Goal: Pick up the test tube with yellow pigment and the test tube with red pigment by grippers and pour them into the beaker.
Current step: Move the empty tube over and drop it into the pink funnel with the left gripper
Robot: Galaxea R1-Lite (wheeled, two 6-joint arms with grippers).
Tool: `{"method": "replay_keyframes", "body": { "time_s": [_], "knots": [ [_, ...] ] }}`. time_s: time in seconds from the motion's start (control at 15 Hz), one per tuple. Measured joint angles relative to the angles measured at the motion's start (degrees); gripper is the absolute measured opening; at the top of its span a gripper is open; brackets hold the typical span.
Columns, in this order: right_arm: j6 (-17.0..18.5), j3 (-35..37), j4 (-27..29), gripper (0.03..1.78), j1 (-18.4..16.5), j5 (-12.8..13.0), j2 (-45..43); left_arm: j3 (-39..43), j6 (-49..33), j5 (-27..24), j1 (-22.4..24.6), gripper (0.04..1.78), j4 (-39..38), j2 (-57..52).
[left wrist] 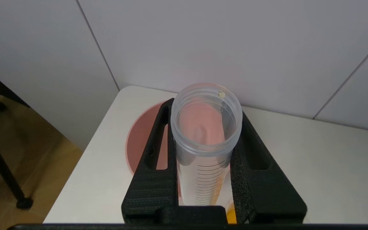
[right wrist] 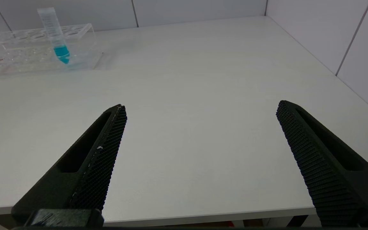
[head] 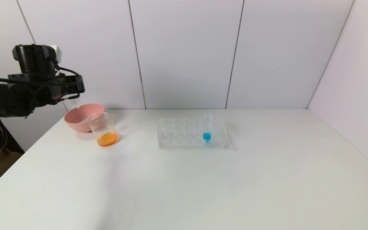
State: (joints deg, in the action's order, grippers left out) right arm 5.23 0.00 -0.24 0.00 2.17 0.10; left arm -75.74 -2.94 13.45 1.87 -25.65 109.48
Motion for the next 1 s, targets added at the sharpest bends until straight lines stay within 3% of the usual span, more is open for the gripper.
{"method": "replay_keyframes", "body": {
  "time_s": [0.2, 0.53, 1.0],
  "knots": [
    [0.0, 0.0, 0.0, 1.71, 0.0, 0.0, 0.0, -0.5, -1.1, 0.0, 0.5, 0.47, -7.7, 6.0],
    [0.0, 0.0, 0.0, 1.71, 0.0, 0.0, 0.0, -8.1, -1.4, 0.3, 2.2, 0.47, -8.4, 15.4],
    [0.0, 0.0, 0.0, 1.71, 0.0, 0.0, 0.0, -10.0, -0.8, 0.4, 3.3, 0.54, -9.0, 18.7]
  ]
}}
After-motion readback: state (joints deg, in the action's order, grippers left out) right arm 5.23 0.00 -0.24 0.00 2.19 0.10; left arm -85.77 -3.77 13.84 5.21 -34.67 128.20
